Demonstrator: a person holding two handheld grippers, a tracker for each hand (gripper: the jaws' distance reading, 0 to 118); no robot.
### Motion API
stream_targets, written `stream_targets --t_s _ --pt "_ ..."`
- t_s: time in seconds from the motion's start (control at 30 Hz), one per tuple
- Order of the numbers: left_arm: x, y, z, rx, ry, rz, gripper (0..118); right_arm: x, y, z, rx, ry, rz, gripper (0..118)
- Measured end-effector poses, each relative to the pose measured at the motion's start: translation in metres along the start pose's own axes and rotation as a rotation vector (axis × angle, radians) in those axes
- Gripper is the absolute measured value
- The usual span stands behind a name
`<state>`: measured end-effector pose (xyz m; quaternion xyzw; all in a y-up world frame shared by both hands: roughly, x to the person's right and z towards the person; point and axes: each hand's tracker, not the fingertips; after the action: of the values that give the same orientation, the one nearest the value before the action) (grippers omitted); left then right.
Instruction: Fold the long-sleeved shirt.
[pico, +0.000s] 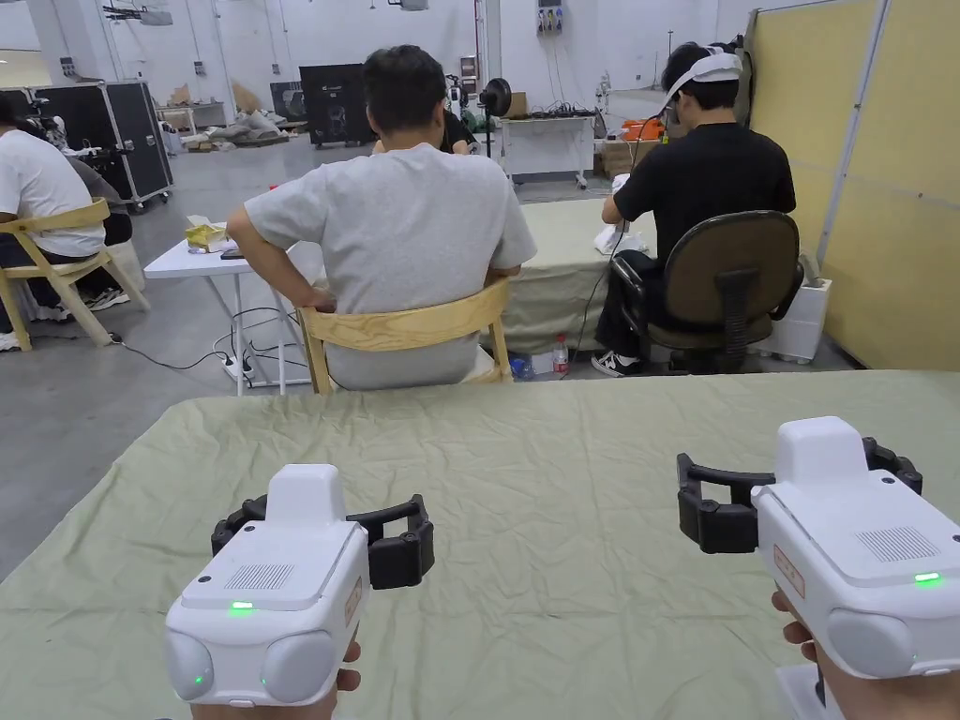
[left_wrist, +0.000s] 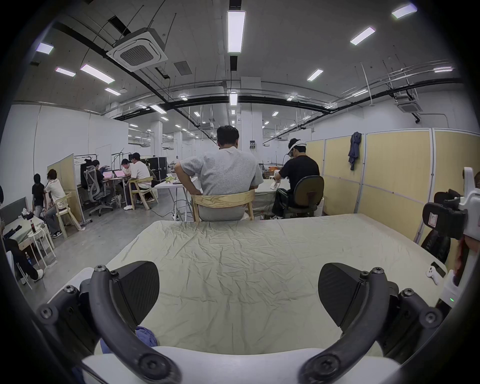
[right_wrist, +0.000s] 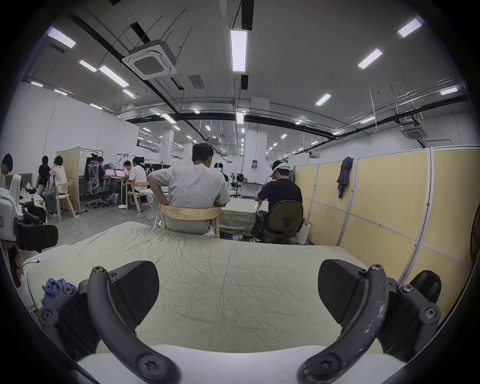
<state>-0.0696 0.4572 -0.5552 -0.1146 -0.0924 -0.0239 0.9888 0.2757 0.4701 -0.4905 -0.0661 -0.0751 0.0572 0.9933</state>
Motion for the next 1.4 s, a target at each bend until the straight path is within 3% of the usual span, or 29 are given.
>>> stream_targets --t_s 1.4 --pt "0.0024 -0.0004 -0.0031 -0.011 -0.012 -0.013 118 -0.0022 -0.0017 -0.0026 -0.01 0.001 0.01 118"
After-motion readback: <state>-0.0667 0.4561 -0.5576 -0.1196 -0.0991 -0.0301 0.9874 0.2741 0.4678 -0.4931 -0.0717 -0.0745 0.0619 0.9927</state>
